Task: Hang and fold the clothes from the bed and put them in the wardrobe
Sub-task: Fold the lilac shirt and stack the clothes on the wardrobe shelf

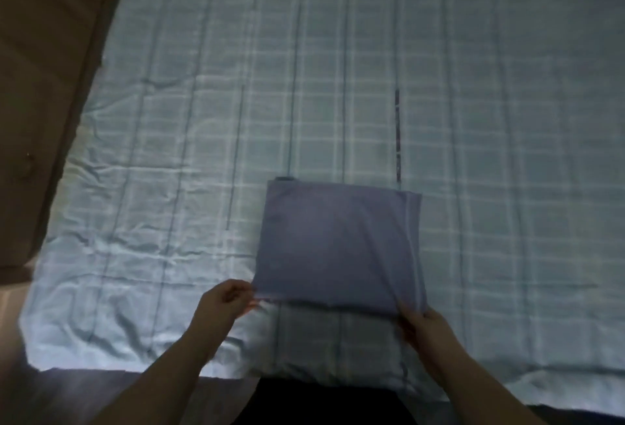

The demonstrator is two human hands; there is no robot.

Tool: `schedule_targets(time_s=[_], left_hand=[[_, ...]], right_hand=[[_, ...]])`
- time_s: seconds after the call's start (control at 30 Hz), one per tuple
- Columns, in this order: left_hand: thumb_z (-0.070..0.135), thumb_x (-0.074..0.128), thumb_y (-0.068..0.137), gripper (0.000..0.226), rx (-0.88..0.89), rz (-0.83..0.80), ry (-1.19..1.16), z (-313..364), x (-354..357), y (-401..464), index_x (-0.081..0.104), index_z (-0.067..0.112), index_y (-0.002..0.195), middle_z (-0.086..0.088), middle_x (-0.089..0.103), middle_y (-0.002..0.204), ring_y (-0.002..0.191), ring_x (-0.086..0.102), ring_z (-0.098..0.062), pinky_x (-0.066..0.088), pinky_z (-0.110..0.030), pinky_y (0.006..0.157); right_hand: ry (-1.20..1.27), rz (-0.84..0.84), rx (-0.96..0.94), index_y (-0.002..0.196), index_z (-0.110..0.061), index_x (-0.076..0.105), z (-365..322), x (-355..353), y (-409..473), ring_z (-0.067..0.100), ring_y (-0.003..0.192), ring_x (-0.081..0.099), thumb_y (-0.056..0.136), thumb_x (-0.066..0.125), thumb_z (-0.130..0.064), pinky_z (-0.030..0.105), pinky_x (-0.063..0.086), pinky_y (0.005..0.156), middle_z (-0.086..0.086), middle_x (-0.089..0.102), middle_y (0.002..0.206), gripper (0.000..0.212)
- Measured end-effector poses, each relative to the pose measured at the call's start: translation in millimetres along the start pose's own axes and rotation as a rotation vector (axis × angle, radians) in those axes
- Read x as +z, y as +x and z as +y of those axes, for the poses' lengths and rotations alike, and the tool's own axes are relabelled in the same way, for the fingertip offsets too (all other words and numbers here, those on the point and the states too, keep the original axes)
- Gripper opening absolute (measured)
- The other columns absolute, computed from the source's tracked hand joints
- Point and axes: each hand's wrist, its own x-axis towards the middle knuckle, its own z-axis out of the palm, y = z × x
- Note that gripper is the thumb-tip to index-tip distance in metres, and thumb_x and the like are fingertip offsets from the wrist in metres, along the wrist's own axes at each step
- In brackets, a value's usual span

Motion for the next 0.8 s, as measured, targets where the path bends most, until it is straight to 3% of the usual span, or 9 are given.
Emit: schedule_targets(time_s=[0.07, 0.17, 0.23, 0.3, 0.4, 0.53, 0.63, 0.73, 0.8], left_hand=[[-0.006, 0.066, 0.086, 0.007, -0.016, 0.011, 0.059, -24, -2, 8, 0.068, -0.004, 0.092, -0.019, 0.074, 0.081, 0.083, 0.071, -0.037, 0.059, -0.028, 0.072], [-0.003, 0.064, 0.09, 0.006, 0.0, 0.02, 0.189, -36, -2, 17, 0.067, 0.001, 0.094, -0.012, 0.073, 0.074, 0.07, 0.072, -0.021, 0.056, -0.021, 0.059], [0.0, 0.062, 0.092, 0.007, -0.001, 0.0, 0.272, -35, -3, 20, 0.065, 0.004, 0.096, -0.009, 0.071, 0.074, 0.062, 0.07, -0.013, 0.051, -0.022, 0.05], [0.0, 0.06, 0.091, 0.011, -0.041, -0.032, 0.328, -29, -9, 24, 0.065, 0.007, 0.098, -0.008, 0.07, 0.077, 0.061, 0.069, -0.013, 0.049, -0.024, 0.049], [-0.003, 0.058, 0.089, 0.016, -0.105, -0.062, 0.342, -15, -16, 27, 0.067, 0.009, 0.095, -0.012, 0.07, 0.082, 0.064, 0.066, -0.017, 0.049, -0.028, 0.058], [-0.006, 0.051, 0.089, 0.021, -0.105, -0.057, 0.319, 16, -21, 24, 0.065, 0.008, 0.096, -0.014, 0.071, 0.091, 0.073, 0.066, -0.024, 0.048, -0.028, 0.061], [-0.005, 0.05, 0.09, 0.024, -0.032, -0.068, 0.312, 43, -13, 32, 0.064, 0.013, 0.098, -0.013, 0.071, 0.095, 0.076, 0.067, -0.025, 0.05, -0.03, 0.061], [0.003, 0.057, 0.087, 0.029, 0.126, -0.044, 0.397, 66, 6, 60, 0.062, 0.026, 0.103, -0.007, 0.067, 0.098, 0.082, 0.066, -0.027, 0.055, -0.041, 0.071], [0.013, 0.059, 0.081, 0.038, 0.258, -0.025, 0.478, 80, 21, 86, 0.059, 0.028, 0.115, -0.005, 0.064, 0.104, 0.085, 0.063, -0.025, 0.053, -0.043, 0.081]], right_hand=[[-0.01, 0.038, 0.076, 0.091, 0.001, 0.068, 26, 3, 12, 0.027, 0.068, 0.052, 0.046, 0.089, -0.053, 0.041, 0.042, 0.066, 0.02, 0.062, 0.071, 0.074], [-0.135, 0.107, 0.06, 0.088, 0.001, 0.067, 32, 5, 22, 0.027, 0.063, 0.054, 0.078, 0.08, -0.028, 0.041, 0.043, 0.061, 0.019, 0.063, 0.066, 0.034], [-0.256, 0.1, 0.055, 0.086, -0.005, 0.068, 27, 3, 25, 0.023, 0.058, 0.056, 0.083, 0.076, -0.022, 0.028, 0.045, 0.053, 0.011, 0.065, 0.064, 0.019], [-0.351, 0.061, 0.082, 0.083, -0.01, 0.067, 18, 0, 24, 0.014, 0.047, 0.048, 0.084, 0.073, -0.014, 0.019, 0.035, 0.04, 0.0, 0.059, 0.052, 0.007], [-0.389, 0.048, 0.163, 0.091, -0.009, 0.067, 6, -8, 19, 0.014, 0.042, 0.038, 0.083, 0.068, -0.005, 0.018, 0.028, 0.04, 0.006, 0.052, 0.054, 0.009], [-0.356, 0.185, 0.132, 0.091, -0.009, 0.066, -17, -17, 1, 0.019, 0.052, 0.039, 0.089, 0.058, -0.007, 0.023, 0.032, 0.051, 0.011, 0.048, 0.069, 0.008], [-0.331, 0.266, -0.018, 0.101, -0.007, 0.064, -41, -14, -2, 0.021, 0.05, 0.044, 0.088, 0.055, -0.001, 0.024, 0.038, 0.047, 0.012, 0.052, 0.068, 0.017], [-0.44, 0.309, -0.239, 0.107, -0.014, 0.067, -75, 1, 16, 0.026, 0.06, 0.057, 0.086, 0.056, -0.01, 0.039, 0.052, 0.063, 0.009, 0.063, 0.076, 0.024], [-0.556, 0.331, -0.402, 0.108, -0.021, 0.067, -99, 14, 35, 0.027, 0.07, 0.063, 0.085, 0.055, -0.025, 0.037, 0.053, 0.069, 0.009, 0.065, 0.087, 0.027]])
